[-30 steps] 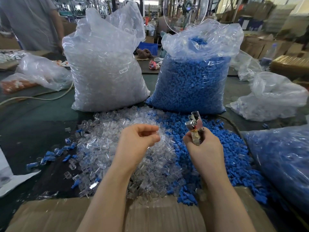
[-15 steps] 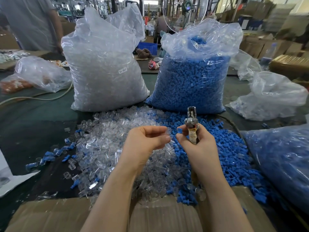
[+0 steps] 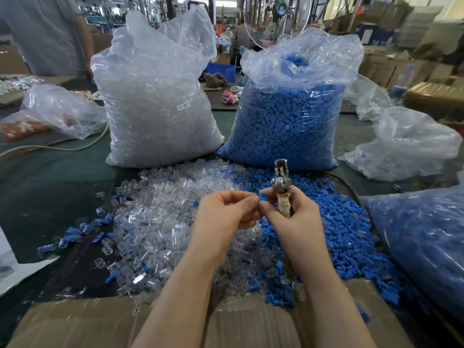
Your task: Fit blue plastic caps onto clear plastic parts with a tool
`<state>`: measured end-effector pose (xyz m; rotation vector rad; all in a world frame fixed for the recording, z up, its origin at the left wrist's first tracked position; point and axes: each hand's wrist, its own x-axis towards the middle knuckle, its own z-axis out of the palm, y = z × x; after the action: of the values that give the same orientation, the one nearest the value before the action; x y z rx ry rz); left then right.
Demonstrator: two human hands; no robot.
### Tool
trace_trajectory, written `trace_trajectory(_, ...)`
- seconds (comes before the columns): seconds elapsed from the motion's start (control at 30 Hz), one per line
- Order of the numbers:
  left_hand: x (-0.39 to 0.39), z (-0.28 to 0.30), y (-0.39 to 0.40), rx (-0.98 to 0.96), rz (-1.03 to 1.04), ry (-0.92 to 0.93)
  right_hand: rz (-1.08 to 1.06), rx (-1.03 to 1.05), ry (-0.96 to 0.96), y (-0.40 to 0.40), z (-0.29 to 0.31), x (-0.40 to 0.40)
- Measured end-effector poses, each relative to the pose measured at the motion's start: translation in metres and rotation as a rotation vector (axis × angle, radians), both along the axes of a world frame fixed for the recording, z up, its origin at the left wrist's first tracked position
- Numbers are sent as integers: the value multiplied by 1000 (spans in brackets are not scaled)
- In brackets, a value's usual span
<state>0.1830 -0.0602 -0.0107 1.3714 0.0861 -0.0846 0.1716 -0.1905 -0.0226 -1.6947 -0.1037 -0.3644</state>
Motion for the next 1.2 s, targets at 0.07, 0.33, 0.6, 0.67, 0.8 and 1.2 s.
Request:
trace_trajectory(0.07, 0, 0, 0, -4, 10, 7, -22, -26, -14, 0, -1, 0)
trace_trajectory(0.33, -1, 2, 0, -90, 41, 29, -95, -6, -47, 0, -3, 1)
trace_trajectory(0.6, -4, 6, -1, -72, 45, -13, -212, -90, -60, 2, -7, 4)
trace_trajectory(0.67, -4, 7, -2, -49, 47, -35, -239, -123, -75, 2, -8, 4)
trace_trajectory(0.8, -6, 8, -4, 70, 68, -109, -255, -128, -81, 2, -9, 4)
trace_trajectory(1.2, -5, 2, -6, 302, 156, -315, -199, -104, 31, 1, -3, 2)
